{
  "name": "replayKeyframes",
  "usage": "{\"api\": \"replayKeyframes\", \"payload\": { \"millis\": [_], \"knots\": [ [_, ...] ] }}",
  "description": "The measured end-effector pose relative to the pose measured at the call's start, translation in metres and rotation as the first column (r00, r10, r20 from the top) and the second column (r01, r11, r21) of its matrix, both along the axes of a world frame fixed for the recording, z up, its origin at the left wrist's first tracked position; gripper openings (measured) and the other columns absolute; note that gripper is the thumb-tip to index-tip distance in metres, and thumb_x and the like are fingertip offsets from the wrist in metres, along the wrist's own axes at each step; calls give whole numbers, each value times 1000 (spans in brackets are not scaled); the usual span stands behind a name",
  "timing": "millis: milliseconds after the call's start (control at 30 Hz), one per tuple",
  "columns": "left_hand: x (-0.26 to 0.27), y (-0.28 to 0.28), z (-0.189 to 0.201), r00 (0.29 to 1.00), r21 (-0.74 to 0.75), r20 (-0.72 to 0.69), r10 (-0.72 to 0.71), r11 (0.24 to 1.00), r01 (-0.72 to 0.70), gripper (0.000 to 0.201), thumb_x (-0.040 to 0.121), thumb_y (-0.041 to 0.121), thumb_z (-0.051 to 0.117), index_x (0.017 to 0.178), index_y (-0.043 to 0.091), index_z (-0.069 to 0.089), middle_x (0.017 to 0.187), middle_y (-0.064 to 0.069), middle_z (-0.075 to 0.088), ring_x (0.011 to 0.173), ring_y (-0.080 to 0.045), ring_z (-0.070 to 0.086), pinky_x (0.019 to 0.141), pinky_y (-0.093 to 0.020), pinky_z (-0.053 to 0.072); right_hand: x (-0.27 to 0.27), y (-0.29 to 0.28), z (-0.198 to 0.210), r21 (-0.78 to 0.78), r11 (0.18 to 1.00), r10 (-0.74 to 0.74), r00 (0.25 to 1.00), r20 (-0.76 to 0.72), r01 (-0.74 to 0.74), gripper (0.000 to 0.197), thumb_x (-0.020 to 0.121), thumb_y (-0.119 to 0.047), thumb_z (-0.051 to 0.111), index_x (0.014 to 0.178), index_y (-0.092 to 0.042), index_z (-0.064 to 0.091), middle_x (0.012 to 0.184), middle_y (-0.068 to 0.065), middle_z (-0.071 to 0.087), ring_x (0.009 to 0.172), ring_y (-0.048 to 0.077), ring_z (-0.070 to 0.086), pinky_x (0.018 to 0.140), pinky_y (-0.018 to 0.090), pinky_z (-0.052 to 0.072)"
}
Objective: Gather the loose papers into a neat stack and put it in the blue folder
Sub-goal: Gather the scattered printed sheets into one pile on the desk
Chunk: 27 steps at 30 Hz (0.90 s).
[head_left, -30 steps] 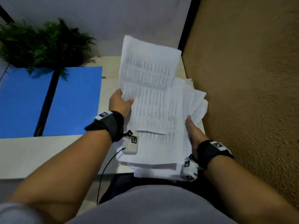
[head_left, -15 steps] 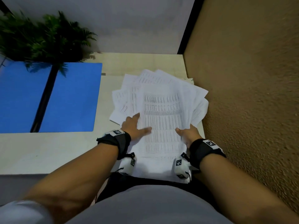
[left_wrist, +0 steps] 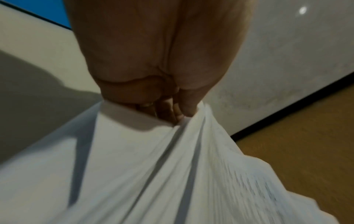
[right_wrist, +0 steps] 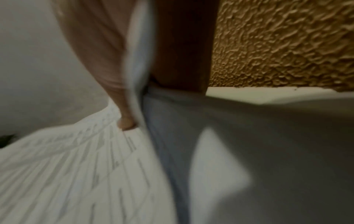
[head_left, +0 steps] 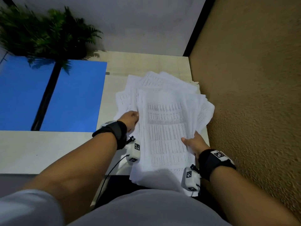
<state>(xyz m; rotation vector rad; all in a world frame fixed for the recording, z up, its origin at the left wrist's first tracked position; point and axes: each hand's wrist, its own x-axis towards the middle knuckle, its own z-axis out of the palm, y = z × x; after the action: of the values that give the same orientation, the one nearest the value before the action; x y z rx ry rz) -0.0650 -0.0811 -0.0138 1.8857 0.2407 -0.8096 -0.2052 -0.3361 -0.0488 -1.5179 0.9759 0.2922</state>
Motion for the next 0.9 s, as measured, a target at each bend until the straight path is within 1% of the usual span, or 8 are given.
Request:
{"api": "replayKeyframes", "payload": {
  "millis": [133,233,400,467,533,700,767,900],
  "knots": [
    [-22,-3,-14,992,167,59,-111,981,100,12,89,17,61,91,5,63,87,-10,66,85,-27,62,76,-30,51,-3,14,15,-246,968,-39,999,34,47,27,91,-14,67,114,-10,53,109,6,60,101,25,59,93,35,49],
    [-32,0,-15,985,272,131,-112,959,73,28,97,19,58,79,-2,59,71,-11,51,81,-26,51,61,-29,31,-3,16,20,-366,929,-43,998,39,54,26,92,-14,67,113,-4,57,102,5,58,94,22,55,84,28,44],
    [-39,8,-16,989,262,132,-70,964,33,33,98,17,58,76,-8,56,80,-24,61,91,-37,60,63,-30,40,-5,10,18,-240,929,-233,949,212,282,36,93,-2,59,128,-9,58,118,10,66,106,28,62,97,39,49],
    [-41,12,-11,984,261,137,-115,962,76,29,97,14,59,98,-15,61,104,-32,65,101,-40,62,71,-27,39,-6,6,18,-184,921,-298,924,239,344,36,91,-7,61,127,-15,58,120,8,67,108,29,64,100,48,50],
    [-44,16,-8,976,269,115,-186,951,150,27,96,12,60,105,-13,62,98,-25,65,89,-28,58,70,-23,33,-4,3,18,-141,927,-313,924,217,347,33,91,-12,62,123,-19,60,119,6,68,107,29,65,99,50,50],
    [-46,19,-5,919,295,-96,-382,871,393,28,97,8,54,70,10,46,68,-1,45,77,-21,48,58,-25,36,8,7,19,-107,949,-279,948,151,296,22,97,-17,56,119,-15,57,119,10,65,104,28,62,99,44,50],
    [-48,15,3,888,284,-174,-425,842,459,17,100,9,45,92,3,59,82,-11,56,90,-27,55,65,-29,45,12,9,22,-118,958,-245,960,139,261,28,99,-16,54,126,-11,54,117,7,63,106,27,61,99,41,49],
    [-43,7,11,971,201,-102,-218,951,234,53,105,44,34,139,6,50,141,-21,53,127,-37,53,102,-43,44,15,8,23,-91,978,-179,977,114,190,33,97,-3,53,128,-14,51,126,9,61,111,29,60,103,48,48]
  ]
}}
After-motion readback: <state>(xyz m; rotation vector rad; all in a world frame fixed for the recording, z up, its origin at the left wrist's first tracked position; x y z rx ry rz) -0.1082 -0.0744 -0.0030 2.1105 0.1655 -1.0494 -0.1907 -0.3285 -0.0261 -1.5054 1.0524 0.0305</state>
